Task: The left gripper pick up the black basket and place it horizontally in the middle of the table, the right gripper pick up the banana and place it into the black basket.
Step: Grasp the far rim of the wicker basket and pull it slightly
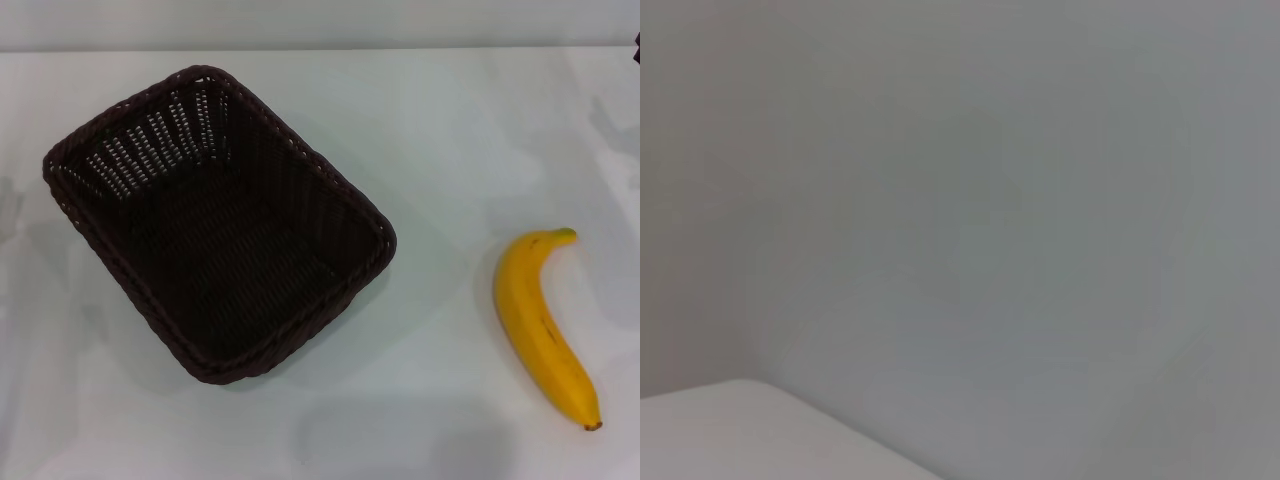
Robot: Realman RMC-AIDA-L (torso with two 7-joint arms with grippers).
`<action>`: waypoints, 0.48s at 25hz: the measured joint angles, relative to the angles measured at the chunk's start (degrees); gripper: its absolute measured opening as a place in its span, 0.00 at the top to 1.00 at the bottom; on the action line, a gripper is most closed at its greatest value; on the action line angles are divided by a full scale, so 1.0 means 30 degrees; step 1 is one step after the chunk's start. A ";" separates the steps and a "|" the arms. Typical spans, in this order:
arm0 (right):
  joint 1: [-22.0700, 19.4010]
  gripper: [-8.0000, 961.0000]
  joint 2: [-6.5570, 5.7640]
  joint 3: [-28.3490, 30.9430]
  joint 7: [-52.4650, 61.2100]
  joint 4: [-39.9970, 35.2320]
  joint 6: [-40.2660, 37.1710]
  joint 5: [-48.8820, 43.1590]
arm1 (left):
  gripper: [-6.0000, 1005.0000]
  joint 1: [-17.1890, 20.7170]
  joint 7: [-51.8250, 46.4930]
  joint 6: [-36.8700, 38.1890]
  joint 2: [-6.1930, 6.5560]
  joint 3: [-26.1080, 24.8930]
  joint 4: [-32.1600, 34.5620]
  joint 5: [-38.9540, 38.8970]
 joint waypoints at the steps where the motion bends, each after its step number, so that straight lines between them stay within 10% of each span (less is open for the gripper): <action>1: 0.0000 0.10 0.0001 -0.0001 -0.0003 -0.0005 -0.0002 0.0002 | 0.14 -0.0028 -0.0002 0.0000 0.0000 0.0001 0.0001 -0.0081; 12: -0.0120 0.10 0.0040 -0.0036 0.0051 -0.0027 0.0048 0.0057 | 0.16 0.0318 -0.0180 -0.0570 -0.0019 -0.0028 0.0239 -0.0442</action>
